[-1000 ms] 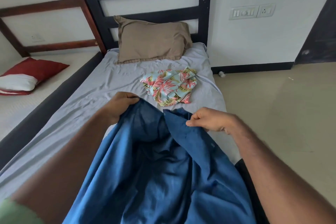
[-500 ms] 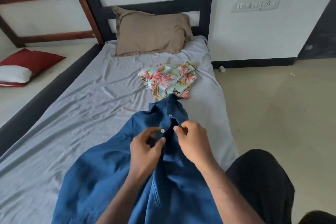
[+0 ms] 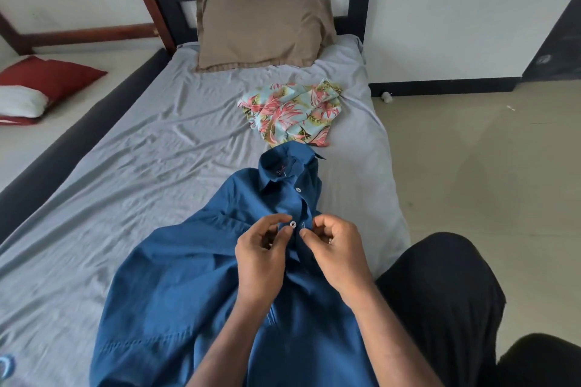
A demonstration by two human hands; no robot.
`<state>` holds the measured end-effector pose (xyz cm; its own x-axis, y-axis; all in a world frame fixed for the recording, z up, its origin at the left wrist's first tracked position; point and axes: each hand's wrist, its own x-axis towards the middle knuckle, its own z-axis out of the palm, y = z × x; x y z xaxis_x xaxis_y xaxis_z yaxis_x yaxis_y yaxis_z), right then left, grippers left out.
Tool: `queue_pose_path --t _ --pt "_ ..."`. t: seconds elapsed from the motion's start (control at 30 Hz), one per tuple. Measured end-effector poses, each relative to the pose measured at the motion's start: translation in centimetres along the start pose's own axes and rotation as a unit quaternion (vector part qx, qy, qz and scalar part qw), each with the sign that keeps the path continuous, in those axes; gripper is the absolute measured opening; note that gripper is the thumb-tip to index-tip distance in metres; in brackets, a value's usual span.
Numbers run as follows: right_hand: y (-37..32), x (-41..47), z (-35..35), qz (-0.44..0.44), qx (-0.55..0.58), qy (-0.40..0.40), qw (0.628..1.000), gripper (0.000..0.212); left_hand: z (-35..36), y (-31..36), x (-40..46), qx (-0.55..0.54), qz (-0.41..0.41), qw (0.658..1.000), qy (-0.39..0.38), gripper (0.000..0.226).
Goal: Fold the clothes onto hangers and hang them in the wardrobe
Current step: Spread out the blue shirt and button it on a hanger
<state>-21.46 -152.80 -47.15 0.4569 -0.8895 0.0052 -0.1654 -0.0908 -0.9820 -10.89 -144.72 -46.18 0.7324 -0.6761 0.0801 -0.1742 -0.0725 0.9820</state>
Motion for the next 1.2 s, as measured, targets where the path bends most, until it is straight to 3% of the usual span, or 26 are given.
queue_pose_path --t 0.13,0.3,0.53,0.8,0.93,1.03,1.2 --pt "0.09 0.0 -0.09 0.018 0.01 -0.009 1.0 0.016 0.4 0.04 -0.04 0.026 -0.013 0.999 -0.025 0.018" --pt "-0.11 -0.01 0.12 0.019 0.017 -0.015 1.0 0.021 0.57 0.19 0.26 -0.046 -0.052 0.997 -0.029 0.011" --pt "-0.08 -0.18 -0.01 0.015 0.024 -0.035 0.999 0.025 0.49 0.2 0.07 -0.068 -0.056 0.995 -0.046 0.011" --pt "0.15 -0.2 0.03 0.025 0.06 -0.028 0.998 0.005 0.48 0.16 0.11 -0.029 -0.051 0.998 -0.038 0.015" --pt "0.05 -0.24 -0.16 0.025 0.067 -0.035 0.997 0.007 0.73 0.38 0.03 -0.023 -0.068 0.997 -0.018 0.015" --pt "-0.39 -0.39 -0.39 0.04 0.134 -0.048 0.989 0.017 0.67 0.32 0.31 -0.021 -0.073 0.997 0.0 0.012" --pt "-0.37 -0.49 -0.06 -0.019 0.085 -0.042 0.995 0.014 0.48 0.48 0.24 -0.017 -0.076 0.997 0.005 0.01"
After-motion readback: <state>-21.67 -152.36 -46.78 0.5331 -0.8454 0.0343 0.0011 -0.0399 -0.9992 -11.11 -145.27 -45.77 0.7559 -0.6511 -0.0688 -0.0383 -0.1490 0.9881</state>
